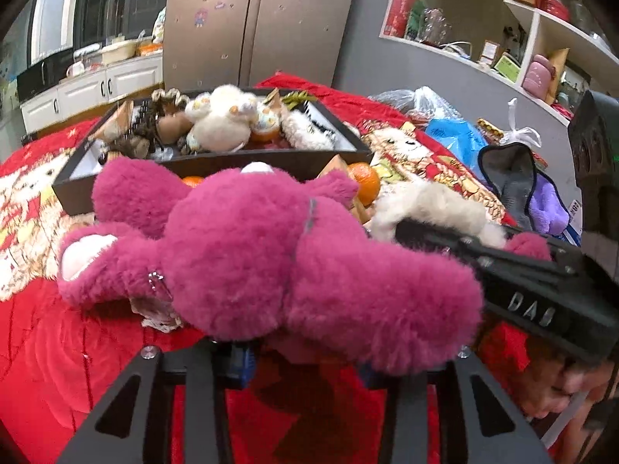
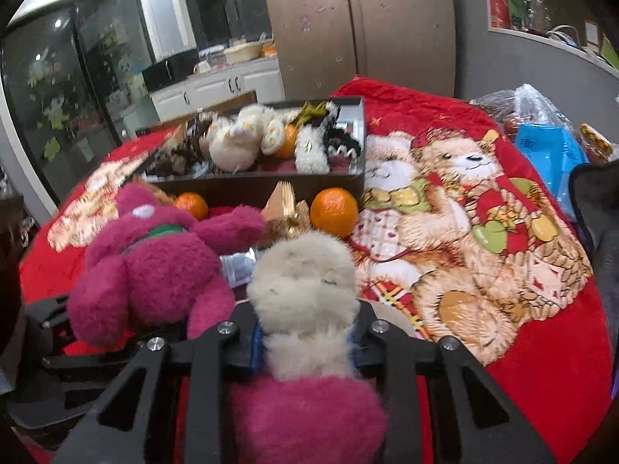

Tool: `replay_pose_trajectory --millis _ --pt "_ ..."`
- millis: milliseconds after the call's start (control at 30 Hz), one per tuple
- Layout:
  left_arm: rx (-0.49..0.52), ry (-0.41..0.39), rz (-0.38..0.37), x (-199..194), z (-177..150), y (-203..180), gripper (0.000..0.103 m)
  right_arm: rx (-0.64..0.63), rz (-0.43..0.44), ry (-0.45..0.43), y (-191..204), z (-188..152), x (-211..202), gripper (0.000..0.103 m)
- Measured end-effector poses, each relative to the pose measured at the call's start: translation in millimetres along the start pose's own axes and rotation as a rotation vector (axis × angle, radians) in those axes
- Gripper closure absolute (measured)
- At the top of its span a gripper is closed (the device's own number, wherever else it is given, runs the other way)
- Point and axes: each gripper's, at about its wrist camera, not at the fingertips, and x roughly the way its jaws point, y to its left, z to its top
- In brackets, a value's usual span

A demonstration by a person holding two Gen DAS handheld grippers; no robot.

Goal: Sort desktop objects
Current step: 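Close the left tool on the pink plush while the right tool grips the white plush, then lift both plushes and carry them over the black tray box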

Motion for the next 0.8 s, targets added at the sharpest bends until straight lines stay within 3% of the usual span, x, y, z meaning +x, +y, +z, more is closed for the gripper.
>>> replay_pose_trajectory --millis 433,800 --pt "0.045 -0.116 0.023 -36 16 -4 0.066 0.098 0.046 -0.161 -25 10 -56 0.072" --pt "0.025 -0.229 0.163 -67 37 24 0.066 0.151 0.060 -0.271 -37 19 -95 0.072"
